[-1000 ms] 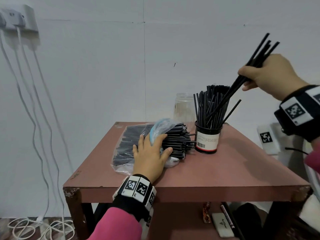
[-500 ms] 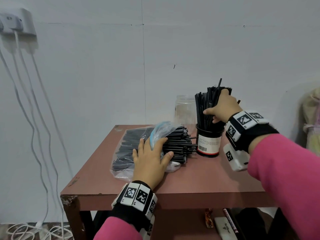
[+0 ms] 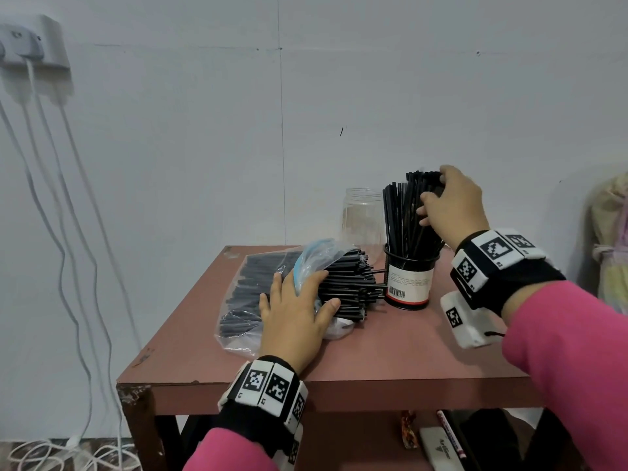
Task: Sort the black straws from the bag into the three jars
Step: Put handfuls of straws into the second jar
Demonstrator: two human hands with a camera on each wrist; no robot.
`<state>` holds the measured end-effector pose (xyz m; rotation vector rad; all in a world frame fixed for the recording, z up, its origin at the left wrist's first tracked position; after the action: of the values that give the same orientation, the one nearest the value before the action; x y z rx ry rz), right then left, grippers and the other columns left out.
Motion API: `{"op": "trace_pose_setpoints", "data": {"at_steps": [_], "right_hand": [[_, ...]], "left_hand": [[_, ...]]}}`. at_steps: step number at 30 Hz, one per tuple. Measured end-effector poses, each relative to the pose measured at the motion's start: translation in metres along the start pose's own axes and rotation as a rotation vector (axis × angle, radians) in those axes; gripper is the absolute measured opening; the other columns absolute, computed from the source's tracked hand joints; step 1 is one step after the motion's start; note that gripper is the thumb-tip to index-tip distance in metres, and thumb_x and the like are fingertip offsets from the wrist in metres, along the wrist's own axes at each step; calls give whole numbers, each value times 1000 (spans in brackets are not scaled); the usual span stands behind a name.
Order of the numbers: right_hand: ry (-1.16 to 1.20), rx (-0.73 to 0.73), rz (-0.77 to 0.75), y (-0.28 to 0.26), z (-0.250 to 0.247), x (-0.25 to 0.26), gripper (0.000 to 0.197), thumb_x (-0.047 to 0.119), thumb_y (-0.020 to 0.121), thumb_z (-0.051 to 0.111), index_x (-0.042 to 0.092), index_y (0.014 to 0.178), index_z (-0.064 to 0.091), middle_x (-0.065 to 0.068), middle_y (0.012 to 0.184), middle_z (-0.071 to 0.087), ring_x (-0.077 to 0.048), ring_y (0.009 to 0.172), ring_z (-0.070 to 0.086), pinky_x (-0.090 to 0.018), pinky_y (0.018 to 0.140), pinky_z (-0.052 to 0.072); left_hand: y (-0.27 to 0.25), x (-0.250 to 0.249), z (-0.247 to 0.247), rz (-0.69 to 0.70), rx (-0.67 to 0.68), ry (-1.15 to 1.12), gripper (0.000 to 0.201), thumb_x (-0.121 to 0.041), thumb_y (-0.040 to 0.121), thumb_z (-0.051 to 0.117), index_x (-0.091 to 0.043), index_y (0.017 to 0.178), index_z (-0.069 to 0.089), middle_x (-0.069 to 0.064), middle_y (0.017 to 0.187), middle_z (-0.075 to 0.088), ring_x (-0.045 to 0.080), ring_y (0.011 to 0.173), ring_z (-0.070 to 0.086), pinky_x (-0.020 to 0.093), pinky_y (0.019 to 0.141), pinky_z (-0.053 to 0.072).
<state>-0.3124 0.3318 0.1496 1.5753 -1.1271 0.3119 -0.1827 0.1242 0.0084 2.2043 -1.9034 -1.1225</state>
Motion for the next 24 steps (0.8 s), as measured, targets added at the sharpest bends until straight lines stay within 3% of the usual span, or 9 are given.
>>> {"op": "trace_pose_setpoints", "data": {"at_steps": [2, 4, 6, 9, 13, 17, 19, 21, 24], "right_hand": [[18, -63, -24, 9, -10, -1, 42, 1, 95, 42, 5, 137, 45, -6, 123, 45, -25, 79, 66, -39, 64, 59], [-25, -172, -85, 19, -22, 0, 38, 3, 95, 38, 6, 131, 52, -10, 129, 51, -30, 100, 64, -44, 86, 55], [-122, -227, -127, 27, -33, 5, 37, 4, 97, 36, 4, 129, 54, -14, 133, 54, -30, 120, 54, -35, 104, 40], [-301, -39, -74, 36, -27, 6, 43, 24, 103, 35, 0, 138, 45, -19, 142, 47, -33, 133, 41, -36, 109, 30], [-477, 240, 17, 40, -3, -8, 51, 49, 100, 30, 7, 117, 54, -19, 125, 56, -38, 118, 50, -47, 101, 38], [-441, 244, -86, 35, 0, -3, 43, 22, 103, 32, 2, 72, 53, -15, 78, 57, -35, 91, 54, -35, 74, 33], [-362, 223, -116, 37, -4, 0, 31, 17, 102, 38, 2, 102, 65, -17, 108, 65, -33, 110, 55, -33, 90, 36], [-295, 209, -142, 35, -10, 5, 36, 18, 102, 41, 10, 135, 53, -13, 140, 51, -27, 134, 41, -31, 109, 26], [-211, 105, -238, 25, -19, 18, 37, 17, 102, 40, 13, 137, 52, -10, 150, 40, -21, 146, 23, -31, 117, 13]], "left_hand": [[0, 0, 0, 0, -2, -3, 48, -55, 94, 41, -47, 140, 31, -5, 155, 21, 22, 148, -2, 52, 118, -1], [0, 1, 1, -1, -5, -1, 48, -55, 94, 41, -47, 140, 31, -5, 155, 22, 22, 148, -2, 52, 118, 0], [0, 1, 1, -2, -10, -2, 48, -55, 94, 41, -47, 140, 31, -4, 155, 22, 22, 148, -2, 53, 118, 1], [0, 1, 1, -1, -8, -1, 48, -56, 94, 41, -47, 140, 30, -4, 155, 21, 21, 148, -3, 53, 118, 0], [0, 1, 1, -3, -3, -2, 48, -56, 94, 40, -48, 140, 30, -5, 155, 21, 20, 148, -3, 52, 118, 0], [0, 1, 0, -2, -1, 13, 49, -56, 94, 40, -47, 141, 29, -4, 155, 22, 20, 148, -3, 51, 118, 0], [0, 2, 0, -1, -1, 14, 49, -57, 94, 40, -47, 141, 29, -4, 155, 22, 20, 148, -3, 51, 118, 0], [0, 2, 0, 0, -4, 10, 49, -57, 94, 40, -47, 141, 29, -5, 155, 22, 20, 148, -2, 51, 118, 0], [0, 2, 0, -1, -6, 2, 49, -57, 94, 40, -47, 141, 29, -5, 155, 22, 20, 148, -3, 51, 118, -1]]}}
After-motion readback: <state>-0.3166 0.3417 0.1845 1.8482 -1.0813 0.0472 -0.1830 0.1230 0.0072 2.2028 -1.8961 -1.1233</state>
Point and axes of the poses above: each hand's wrist, its own y-axis towards the middle knuckle, its own z-axis out of the palm, x = y × z, the point moved 3 cm from there along y, towards the middle knuckle
